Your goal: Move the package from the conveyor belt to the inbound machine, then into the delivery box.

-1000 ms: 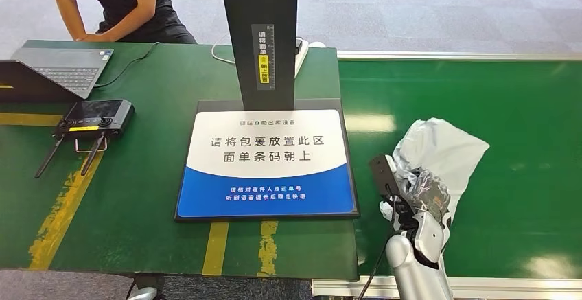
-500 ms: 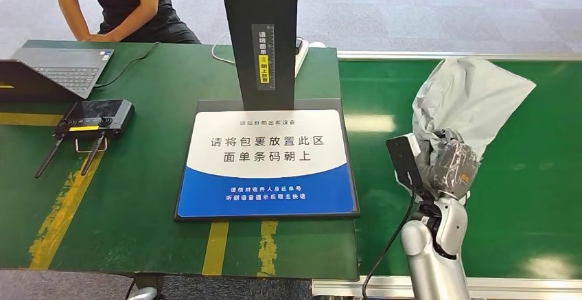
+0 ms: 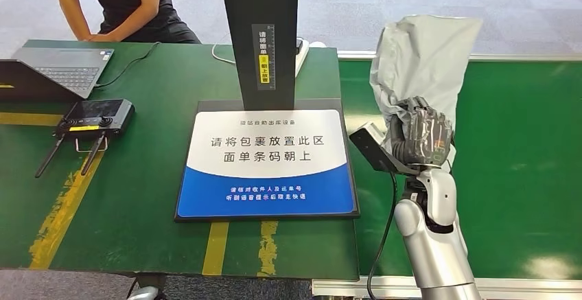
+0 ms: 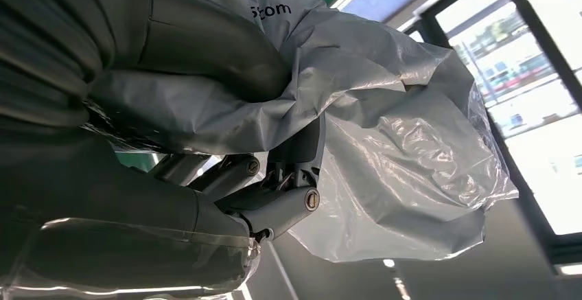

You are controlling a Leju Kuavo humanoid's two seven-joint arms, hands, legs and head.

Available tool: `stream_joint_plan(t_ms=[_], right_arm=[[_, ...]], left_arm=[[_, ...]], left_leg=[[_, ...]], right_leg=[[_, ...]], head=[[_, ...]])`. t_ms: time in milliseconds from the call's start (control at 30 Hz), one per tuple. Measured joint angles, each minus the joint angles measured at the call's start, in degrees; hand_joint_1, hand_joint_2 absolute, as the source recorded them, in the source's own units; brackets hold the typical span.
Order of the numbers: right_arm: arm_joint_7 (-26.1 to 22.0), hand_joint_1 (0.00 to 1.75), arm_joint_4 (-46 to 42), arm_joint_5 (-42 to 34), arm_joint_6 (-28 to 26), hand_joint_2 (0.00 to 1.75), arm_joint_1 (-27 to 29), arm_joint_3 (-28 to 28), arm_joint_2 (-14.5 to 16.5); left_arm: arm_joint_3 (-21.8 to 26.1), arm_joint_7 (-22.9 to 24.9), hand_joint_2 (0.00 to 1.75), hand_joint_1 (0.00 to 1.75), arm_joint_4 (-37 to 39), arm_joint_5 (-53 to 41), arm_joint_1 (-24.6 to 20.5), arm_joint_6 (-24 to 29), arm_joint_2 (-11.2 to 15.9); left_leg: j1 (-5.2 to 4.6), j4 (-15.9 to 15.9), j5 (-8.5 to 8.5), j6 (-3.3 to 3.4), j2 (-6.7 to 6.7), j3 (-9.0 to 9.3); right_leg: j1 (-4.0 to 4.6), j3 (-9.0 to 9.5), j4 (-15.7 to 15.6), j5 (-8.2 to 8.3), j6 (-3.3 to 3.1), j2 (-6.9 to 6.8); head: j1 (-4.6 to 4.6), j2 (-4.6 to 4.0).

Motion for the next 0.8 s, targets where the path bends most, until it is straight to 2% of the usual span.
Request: stream_joint_plan(t_ms=[133,300,467,667,800], right_arm=[[-2.93,1.75,3.12,0.62,3.81,1.75,-4.60,6.41,-1.43],[-8.13,1.75,8.37,-3.97,7.31,1.75,-9.33,16.89,-1.76],[-9.27,1.75,11.96,-6.21,7.64,1.75,-11.78,24.77,-1.82],[-15.71,1.75,14.77,-7.43,8.77,1.75,-13.94,32.54,-1.97],[-17.58,1.75,16.69,-7.50,7.35,1.75,-15.25,38.41,-1.86]], left_arm=[[-0.21,0.10,0.00,0.00,0.00,0.19,-0.09,-0.55,-0.20],[-0.37,-0.10,0.00,0.00,0.00,0.75,-0.13,-0.78,-0.28],[-0.71,-0.18,0.00,0.00,0.00,0.99,-0.10,-1.05,-0.28],[-1.08,-0.37,0.00,0.00,0.00,1.07,-0.08,-1.35,-0.28],[-1.12,-0.66,0.00,0.00,0.00,1.26,-0.04,-1.36,-0.28]], left_leg=[[0.00,0.00,0.04,0.01,-0.01,-0.01],[0.00,0.00,0.07,0.02,-0.03,-0.03],[0.00,0.01,0.07,0.02,-0.08,-0.06],[0.00,0.01,0.07,0.03,-0.09,-0.07],[0.00,0.01,0.08,0.02,-0.11,-0.08]], right_leg=[[0.00,0.00,0.01,0.00,0.00,-0.02],[0.00,-0.01,0.01,0.00,0.00,-0.05],[-0.01,-0.02,0.00,0.00,0.00,-0.11],[0.00,-0.02,0.00,0.01,0.00,-0.13],[0.00,-0.02,0.01,0.01,0.00,-0.15]], head=[[0.00,0.00],[-0.01,0.00],[-0.01,0.00],[-0.01,0.00],[-0.01,0.00]])
